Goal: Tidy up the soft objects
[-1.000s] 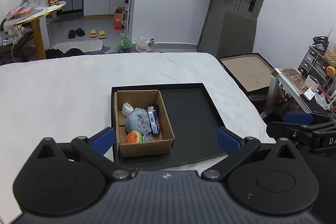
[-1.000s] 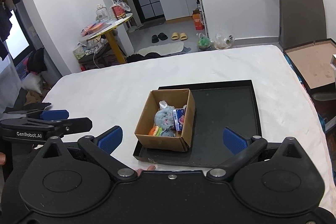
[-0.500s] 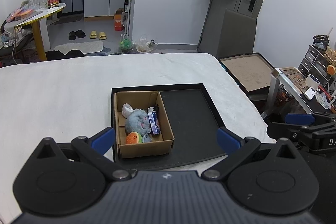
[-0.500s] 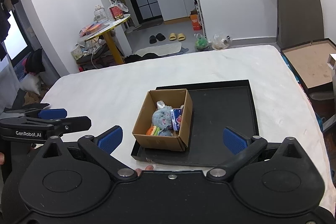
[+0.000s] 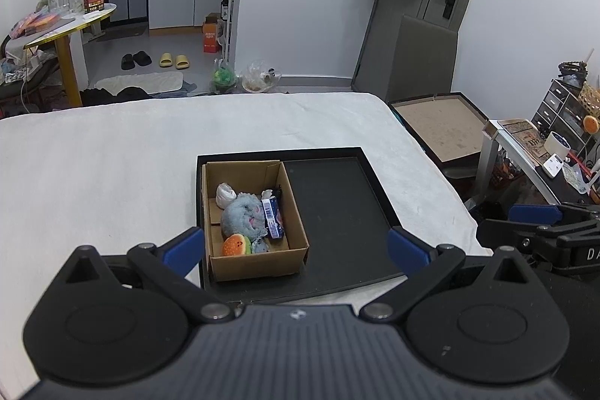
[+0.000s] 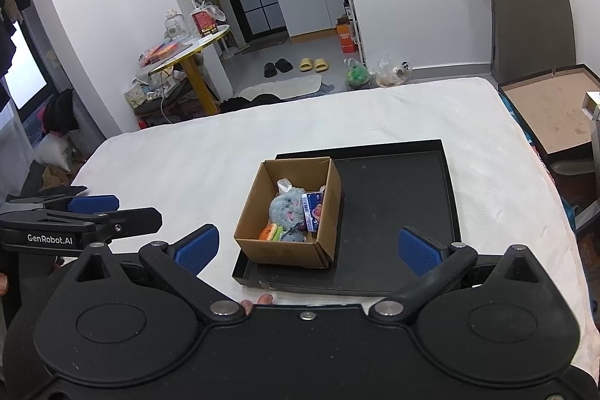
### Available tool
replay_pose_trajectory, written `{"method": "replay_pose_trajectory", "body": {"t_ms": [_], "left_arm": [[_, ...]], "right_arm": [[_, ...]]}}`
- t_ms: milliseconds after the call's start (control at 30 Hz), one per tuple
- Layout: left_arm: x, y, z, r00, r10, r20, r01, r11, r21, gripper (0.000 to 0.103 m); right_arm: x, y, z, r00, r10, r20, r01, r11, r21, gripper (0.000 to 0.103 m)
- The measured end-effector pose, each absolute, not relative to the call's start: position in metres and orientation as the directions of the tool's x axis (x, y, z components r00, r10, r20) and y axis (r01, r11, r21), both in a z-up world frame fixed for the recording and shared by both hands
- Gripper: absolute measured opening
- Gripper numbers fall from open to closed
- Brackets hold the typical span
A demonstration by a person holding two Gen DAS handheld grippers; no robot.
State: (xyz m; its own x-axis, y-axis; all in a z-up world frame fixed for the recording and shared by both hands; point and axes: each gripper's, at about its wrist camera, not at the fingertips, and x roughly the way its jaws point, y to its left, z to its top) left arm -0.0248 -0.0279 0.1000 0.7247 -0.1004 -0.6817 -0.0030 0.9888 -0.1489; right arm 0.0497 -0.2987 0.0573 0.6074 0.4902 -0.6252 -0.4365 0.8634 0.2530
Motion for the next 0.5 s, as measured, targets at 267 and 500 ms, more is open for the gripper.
{"method": "replay_pose_trajectory", "body": {"t_ms": [267, 500], "left_arm": [[-0.024, -0.0283, 0.0985, 0.725, -0.098, -0.682, -0.004, 0.989, -0.146, 0.103], [-0.0257, -0.0298, 0.0988, 0.726, -0.095, -0.681, -0.005, 0.99, -0.144, 0.103]], "right_arm": [[0.0487, -0.299, 0.0575, 0.61, 0.488, -0.625, -0.434, 0.865, 0.251, 0.103], [0.0487, -0.2993, 0.0577, 0.611, 0.488, -0.624, -0.434, 0.865, 0.252, 0.103]]}}
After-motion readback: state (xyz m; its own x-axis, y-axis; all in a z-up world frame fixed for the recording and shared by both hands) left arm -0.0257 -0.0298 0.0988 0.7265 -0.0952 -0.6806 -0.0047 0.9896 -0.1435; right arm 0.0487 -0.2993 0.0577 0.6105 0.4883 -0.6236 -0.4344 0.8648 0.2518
